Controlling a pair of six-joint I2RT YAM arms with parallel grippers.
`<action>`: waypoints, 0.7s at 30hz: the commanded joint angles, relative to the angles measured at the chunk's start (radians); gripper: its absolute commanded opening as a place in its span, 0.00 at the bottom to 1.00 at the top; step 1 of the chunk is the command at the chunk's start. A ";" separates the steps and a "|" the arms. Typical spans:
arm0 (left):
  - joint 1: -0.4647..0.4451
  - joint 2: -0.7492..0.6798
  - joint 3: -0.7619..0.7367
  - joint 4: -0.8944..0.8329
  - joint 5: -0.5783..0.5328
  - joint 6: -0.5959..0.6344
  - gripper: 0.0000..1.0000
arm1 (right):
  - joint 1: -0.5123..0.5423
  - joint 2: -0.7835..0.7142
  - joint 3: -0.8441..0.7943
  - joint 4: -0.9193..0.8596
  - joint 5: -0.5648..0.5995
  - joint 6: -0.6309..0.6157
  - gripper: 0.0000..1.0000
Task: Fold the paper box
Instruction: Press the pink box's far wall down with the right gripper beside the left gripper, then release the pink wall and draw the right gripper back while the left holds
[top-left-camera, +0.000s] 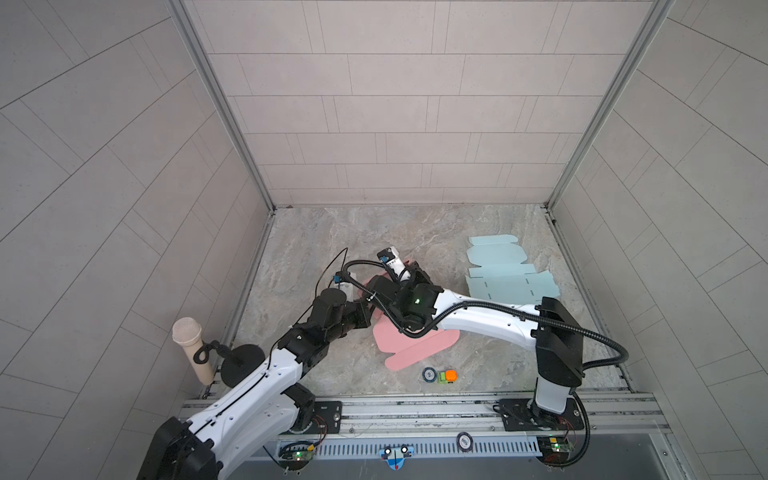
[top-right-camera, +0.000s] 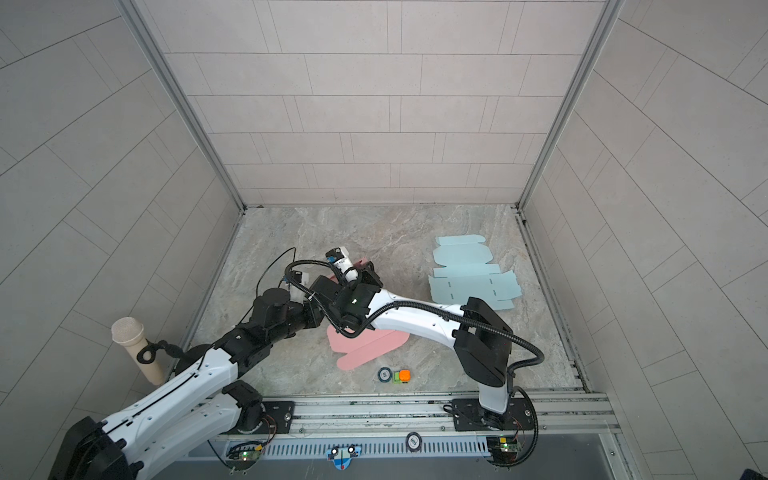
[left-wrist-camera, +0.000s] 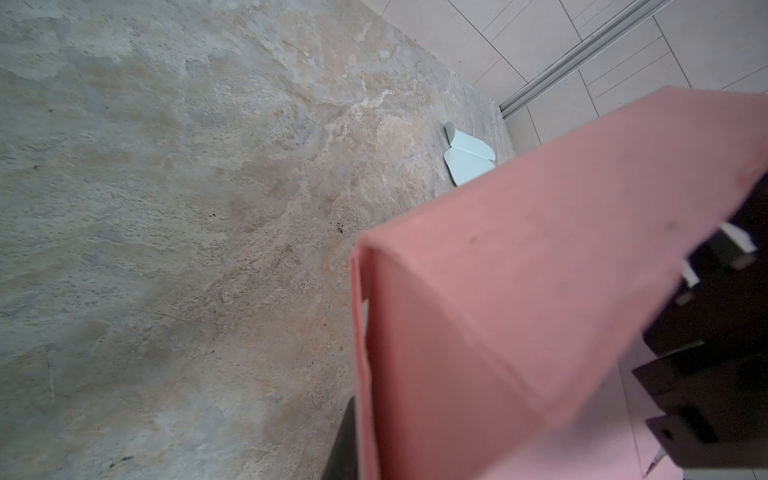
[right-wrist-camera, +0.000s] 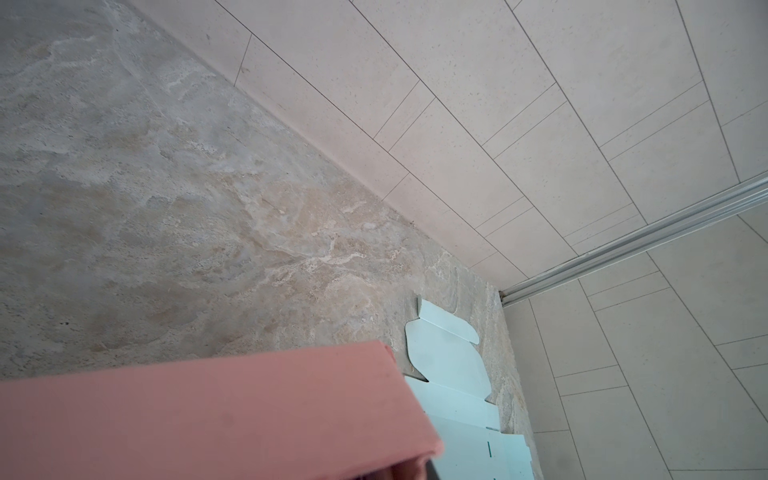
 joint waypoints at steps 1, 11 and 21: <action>-0.018 -0.029 0.034 0.075 0.062 0.027 0.00 | -0.012 -0.016 -0.013 0.002 -0.006 0.006 0.11; -0.019 -0.022 0.021 0.098 0.056 0.016 0.00 | -0.001 -0.059 -0.033 0.033 -0.035 -0.011 0.24; -0.019 -0.008 -0.024 0.146 0.014 -0.007 0.00 | 0.021 -0.220 -0.128 0.039 -0.208 0.051 0.54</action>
